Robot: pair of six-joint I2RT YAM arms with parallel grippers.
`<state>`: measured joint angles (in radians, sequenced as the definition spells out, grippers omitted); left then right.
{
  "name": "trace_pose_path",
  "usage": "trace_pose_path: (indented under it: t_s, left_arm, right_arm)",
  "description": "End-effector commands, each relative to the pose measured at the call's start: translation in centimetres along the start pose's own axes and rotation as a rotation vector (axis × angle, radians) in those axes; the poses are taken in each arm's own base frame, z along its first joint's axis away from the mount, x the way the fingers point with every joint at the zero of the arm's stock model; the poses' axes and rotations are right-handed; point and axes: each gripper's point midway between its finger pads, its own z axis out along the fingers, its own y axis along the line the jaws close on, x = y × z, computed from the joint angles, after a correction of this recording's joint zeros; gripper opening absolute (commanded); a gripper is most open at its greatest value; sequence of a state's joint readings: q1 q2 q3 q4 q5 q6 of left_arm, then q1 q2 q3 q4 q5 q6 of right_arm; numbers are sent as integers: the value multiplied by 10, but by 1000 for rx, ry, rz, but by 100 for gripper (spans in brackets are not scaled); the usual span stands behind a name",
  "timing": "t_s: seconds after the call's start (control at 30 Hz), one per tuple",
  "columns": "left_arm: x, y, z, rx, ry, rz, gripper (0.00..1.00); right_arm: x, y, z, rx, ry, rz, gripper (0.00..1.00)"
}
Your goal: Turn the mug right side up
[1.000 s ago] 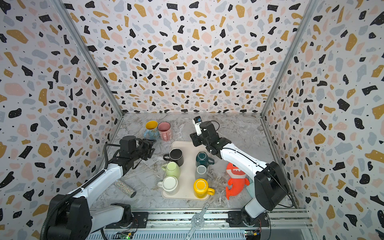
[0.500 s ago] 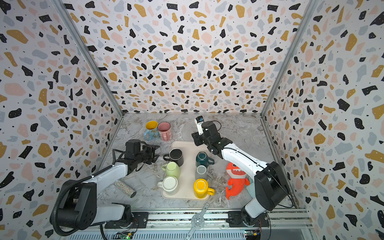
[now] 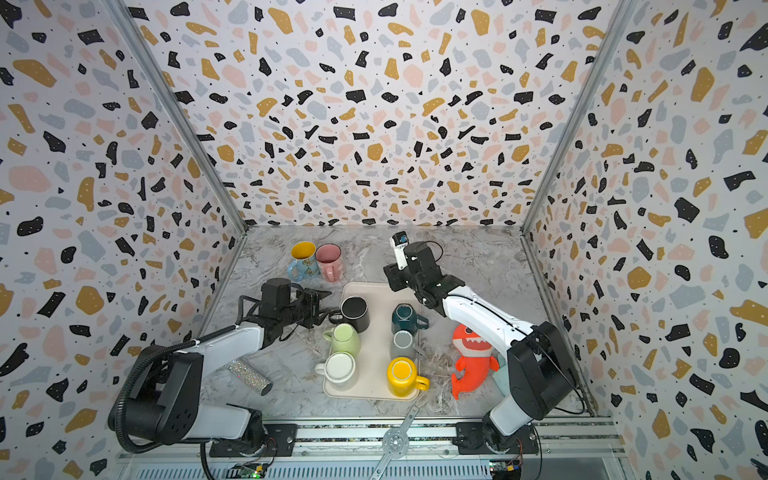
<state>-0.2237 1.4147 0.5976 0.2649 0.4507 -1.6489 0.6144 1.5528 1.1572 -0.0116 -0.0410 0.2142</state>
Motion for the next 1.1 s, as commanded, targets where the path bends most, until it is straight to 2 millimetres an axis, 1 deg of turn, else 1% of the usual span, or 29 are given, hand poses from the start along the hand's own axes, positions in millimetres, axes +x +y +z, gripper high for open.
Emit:
trace_pose_path:
  t_s: [0.0,0.13,0.17,0.27,0.37,0.67,1.07]
  left_arm:
    - [13,-7,4,15,60,1,58]
    - [13,5,3,-19,51,0,58]
    - [12,13,2,-43,41,-10,58]
    - [10,24,-2,-62,23,-24,58]
    - [10,30,-4,-70,19,-32,58]
    - [14,40,-10,-92,27,-27,58]
    - [21,42,-16,-97,52,-19,58]
  right_arm:
    - [-1,0,0,-7,-9,12,49]
    - [0,-2,-1,-2,-7,16,49]
    - [1,-2,-1,-3,-5,17,49]
    - [2,-3,0,-3,-2,20,49]
    - [2,-3,0,-5,-1,24,49]
    - [3,-2,1,-11,3,32,49]
    - [5,1,5,-27,14,47,49]
